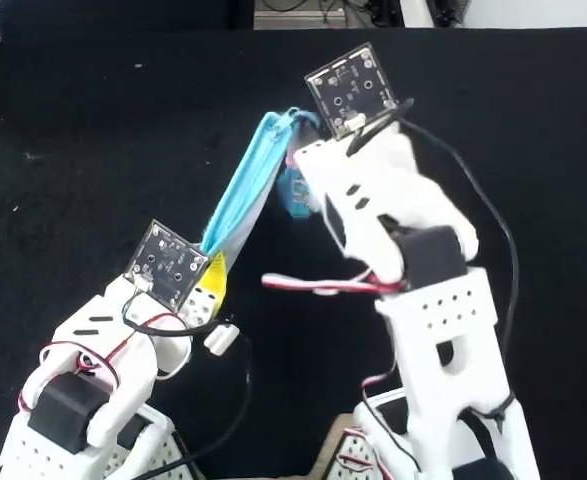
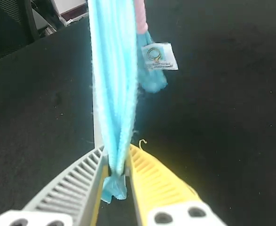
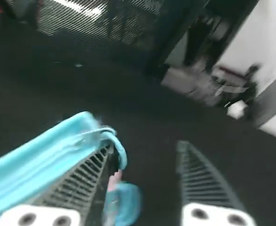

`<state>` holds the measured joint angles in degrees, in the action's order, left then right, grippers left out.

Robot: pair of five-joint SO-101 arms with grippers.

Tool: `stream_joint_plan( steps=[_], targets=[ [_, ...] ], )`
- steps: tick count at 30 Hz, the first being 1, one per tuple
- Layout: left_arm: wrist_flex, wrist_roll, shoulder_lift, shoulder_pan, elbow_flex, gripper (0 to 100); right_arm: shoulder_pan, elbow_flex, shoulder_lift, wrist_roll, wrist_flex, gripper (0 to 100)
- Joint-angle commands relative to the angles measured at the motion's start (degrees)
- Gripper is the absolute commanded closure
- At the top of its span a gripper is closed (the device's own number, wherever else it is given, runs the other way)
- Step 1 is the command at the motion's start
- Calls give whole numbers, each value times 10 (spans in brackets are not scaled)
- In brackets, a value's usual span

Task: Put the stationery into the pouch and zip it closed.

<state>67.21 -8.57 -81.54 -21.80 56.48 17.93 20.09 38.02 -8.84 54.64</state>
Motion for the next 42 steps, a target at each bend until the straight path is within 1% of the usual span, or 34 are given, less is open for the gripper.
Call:
stream_joint_plan(
  steps=[1, 5, 8, 11, 13, 15, 18, 19, 20, 23, 26, 28, 30, 33, 37, 42],
  targets=[
    [21, 9, 4, -1, 8, 970, 42, -51, 29, 55, 62, 732],
    [21, 9, 4, 0, 8, 970, 76, -96, 63, 55, 120, 742],
    [21, 9, 4, 1, 8, 970, 75, -101, 97, 54, 145, 758],
    [20, 9, 4, 2, 1, 970, 32, -68, 133, 54, 164, 803],
    [21, 9, 4, 20, -18, 970, -4, -29, 157, 54, 158, 844],
    [18, 4, 4, 59, -44, 970, -51, 28, 179, 54, 132, 890],
    [11, 4, 5, 147, -101, 970, -127, 136, 199, 53, 67, 972],
    [4, 4, 7, 174, -116, 970, -149, 178, 201, 53, 40, 989],
    [0, 4, 8, 199, -133, 970, -165, 221, 201, 53, 13, 985],
    [-9, -2, 10, 257, -177, 970, -187, 354, 204, 58, -59, 988],
    [-33, -49, 16, 290, -199, 970, -186, 455, 204, 59, -131, 987],
    [-55, -69, 41, 304, -200, 970, -186, 497, 204, 59, -185, 987],
    [-79, -78, 85, 305, -202, 970, -186, 531, 204, 62, -229, 987],
    [-129, -76, 170, 301, -211, 970, -188, 562, 204, 90, -277, 987],
    [-199, -76, 296, 265, -255, 970, -186, 592, 204, 91, -309, 987],
    [-209, -76, 453, 203, -376, 970, -186, 603, 204, 91, -325, 987]
  ],
)
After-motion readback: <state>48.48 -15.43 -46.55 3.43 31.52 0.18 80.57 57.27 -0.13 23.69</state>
